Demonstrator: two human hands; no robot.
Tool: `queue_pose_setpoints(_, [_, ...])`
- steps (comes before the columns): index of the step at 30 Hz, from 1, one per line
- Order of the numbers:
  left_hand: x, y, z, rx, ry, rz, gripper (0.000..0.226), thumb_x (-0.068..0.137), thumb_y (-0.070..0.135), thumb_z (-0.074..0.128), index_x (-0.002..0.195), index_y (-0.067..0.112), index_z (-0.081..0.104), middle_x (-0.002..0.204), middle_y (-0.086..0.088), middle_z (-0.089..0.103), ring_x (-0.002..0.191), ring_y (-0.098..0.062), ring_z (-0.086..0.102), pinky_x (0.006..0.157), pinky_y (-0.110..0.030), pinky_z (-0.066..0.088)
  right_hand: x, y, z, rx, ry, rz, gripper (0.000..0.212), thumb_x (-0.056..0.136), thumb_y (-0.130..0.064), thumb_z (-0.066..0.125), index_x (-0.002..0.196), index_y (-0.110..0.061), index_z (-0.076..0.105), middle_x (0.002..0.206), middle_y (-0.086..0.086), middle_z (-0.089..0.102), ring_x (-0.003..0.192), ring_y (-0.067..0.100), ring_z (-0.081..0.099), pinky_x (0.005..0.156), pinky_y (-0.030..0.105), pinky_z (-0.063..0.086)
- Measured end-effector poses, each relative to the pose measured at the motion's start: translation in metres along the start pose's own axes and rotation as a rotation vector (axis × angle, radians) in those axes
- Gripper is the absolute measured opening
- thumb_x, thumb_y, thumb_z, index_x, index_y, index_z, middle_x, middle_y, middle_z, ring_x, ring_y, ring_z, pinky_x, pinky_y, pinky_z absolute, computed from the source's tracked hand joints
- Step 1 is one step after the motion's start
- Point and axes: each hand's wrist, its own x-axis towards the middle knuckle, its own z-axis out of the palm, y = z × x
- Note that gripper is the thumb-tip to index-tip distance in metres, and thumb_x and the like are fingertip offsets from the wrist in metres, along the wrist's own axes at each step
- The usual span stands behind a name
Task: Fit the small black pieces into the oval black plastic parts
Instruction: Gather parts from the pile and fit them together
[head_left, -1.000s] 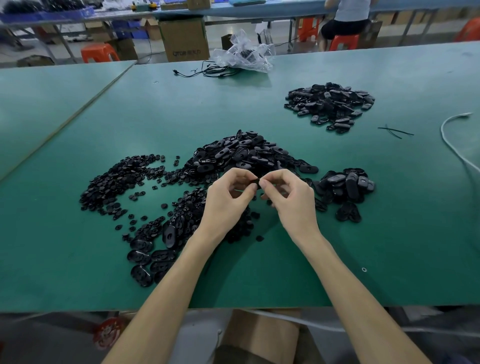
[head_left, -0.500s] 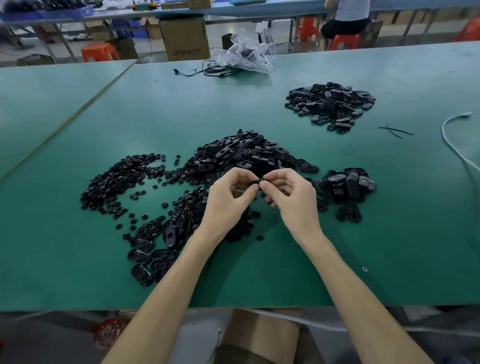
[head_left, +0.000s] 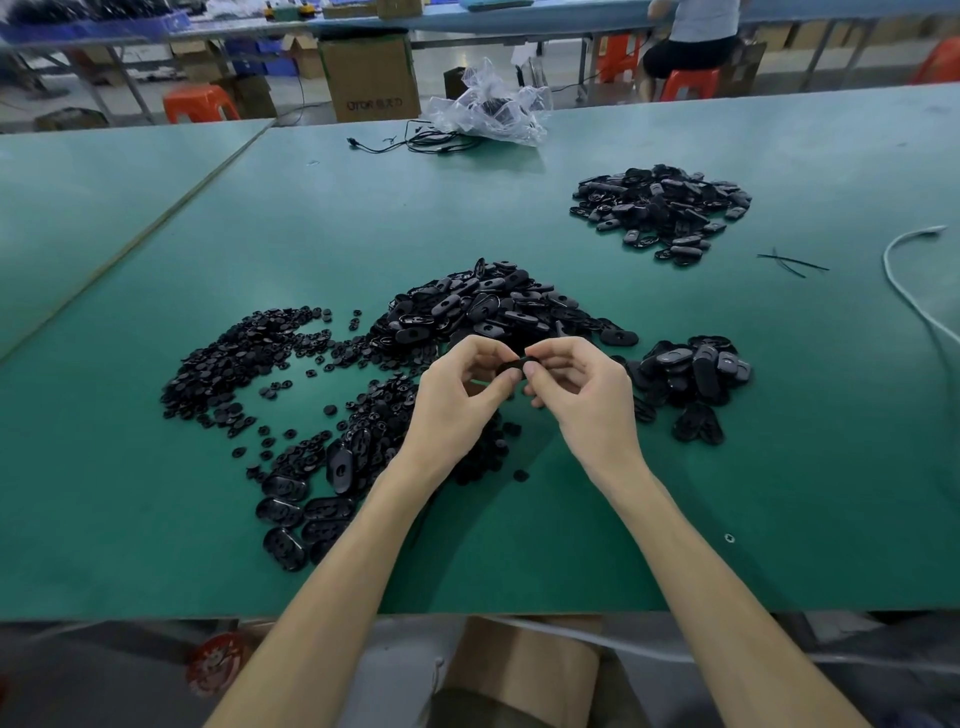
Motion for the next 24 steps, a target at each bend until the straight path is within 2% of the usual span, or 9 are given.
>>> queue_pose_setpoints(10, [-0.0003,-0.0002,0.0005,0.001,-0.013,0.000,0.012,0.094,0.008,0.075,0.102,0.015,0.068,0.095,0.001,0.073,0.091,-0.022,0.070,0.083,-0.047,0.058,-0.0016,0.0003,-0.0011,-0.044,-0.016,-0.010,0.016,0.093,-0.006,0.075,0.100,-0.021,0.076,0.090,-0.006,0.077,0.084,0.016,0.075,0.083,0.040,0.063])
queue_pose_setpoints(16, [-0.0005,0.0013,0.0002,0.013,-0.013,0.000,0.015,0.091,0.002,0.069,0.097,0.015,0.065,0.093,0.001,0.071,0.088,-0.017,0.068,0.078,-0.039,0.058,-0.0019,0.0009,-0.0005,-0.074,-0.037,-0.039,0.018,0.094,-0.005,0.073,0.100,-0.021,0.078,0.095,-0.007,0.078,0.088,0.015,0.076,0.085,0.043,0.062])
queue_pose_setpoints(21, [-0.0008,-0.0005,-0.0007,0.024,-0.015,-0.005,0.014,0.089,0.003,0.070,0.089,0.013,0.059,0.086,-0.007,0.068,0.077,-0.027,0.062,0.067,-0.034,0.051,-0.0018,0.0015,0.0012,-0.095,-0.050,-0.051,0.018,0.093,-0.003,0.073,0.099,-0.020,0.078,0.096,-0.006,0.077,0.090,0.015,0.075,0.088,0.041,0.061])
queue_pose_setpoints(24, [-0.0007,-0.0011,-0.0004,0.019,-0.021,-0.001,0.015,0.089,0.002,0.069,0.088,0.010,0.057,0.081,-0.012,0.065,0.067,-0.019,0.055,0.062,-0.027,0.048,-0.0016,0.0012,0.0019,-0.115,-0.065,-0.057,0.019,0.093,-0.002,0.073,0.099,-0.019,0.078,0.097,-0.004,0.077,0.088,0.013,0.074,0.087,0.038,0.062])
